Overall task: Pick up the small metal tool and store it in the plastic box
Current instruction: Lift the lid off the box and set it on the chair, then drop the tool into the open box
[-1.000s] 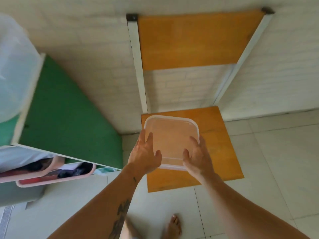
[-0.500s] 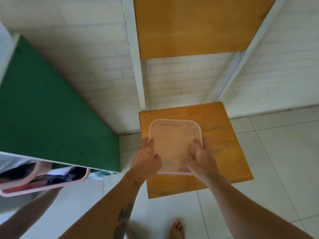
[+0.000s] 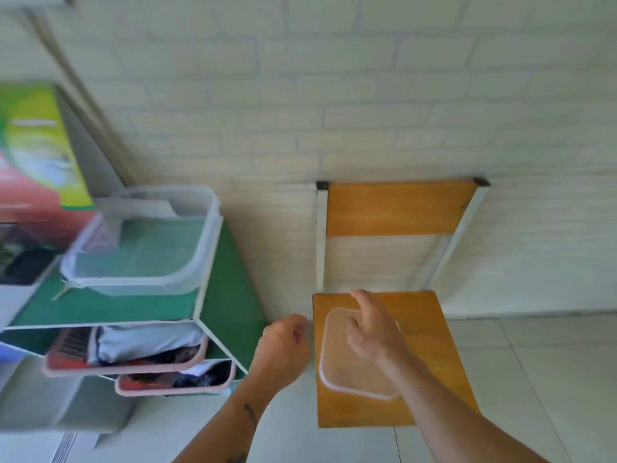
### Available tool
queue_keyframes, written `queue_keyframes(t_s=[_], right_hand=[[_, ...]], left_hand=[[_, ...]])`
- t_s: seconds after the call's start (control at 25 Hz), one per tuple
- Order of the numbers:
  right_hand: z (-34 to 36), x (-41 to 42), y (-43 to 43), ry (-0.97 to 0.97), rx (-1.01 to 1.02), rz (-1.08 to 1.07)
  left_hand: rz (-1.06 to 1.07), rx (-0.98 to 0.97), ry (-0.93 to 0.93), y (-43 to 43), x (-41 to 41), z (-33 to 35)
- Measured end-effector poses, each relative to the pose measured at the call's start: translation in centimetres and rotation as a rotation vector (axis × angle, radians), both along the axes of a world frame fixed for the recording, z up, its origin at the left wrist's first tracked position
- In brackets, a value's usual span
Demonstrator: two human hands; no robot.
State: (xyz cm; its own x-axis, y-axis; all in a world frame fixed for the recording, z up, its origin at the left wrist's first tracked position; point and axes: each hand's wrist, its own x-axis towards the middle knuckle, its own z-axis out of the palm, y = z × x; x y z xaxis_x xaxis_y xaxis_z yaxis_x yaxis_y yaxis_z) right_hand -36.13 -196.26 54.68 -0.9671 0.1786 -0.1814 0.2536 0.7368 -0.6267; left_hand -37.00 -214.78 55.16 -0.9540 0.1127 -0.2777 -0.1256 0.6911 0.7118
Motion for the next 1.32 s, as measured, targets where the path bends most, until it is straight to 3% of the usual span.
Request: queue_keyframes(t_s=[0.28,0.64,0.96,1.32], right_hand=[[10.2,-0.6,-5.4,0.169,-0.025,0.19],[15.7,-4.5,-16.2,0.233,-0.031,0.38],[15.0,-9.7,-24.8,0.144,0.008,0.345],[11.8,-11.9,-28.7,0.148,0.189,0.103]], left_hand=[[0.104,0.109,0.139,-4.7,2.0,10.2],[0.351,0.132,0.285,-17.3,0.7,16.1],[0.509,0.128,0.335,-29.4,-5.0,13.9],[0.329,-0.141,0.318,-35.3,-10.5,7.0]])
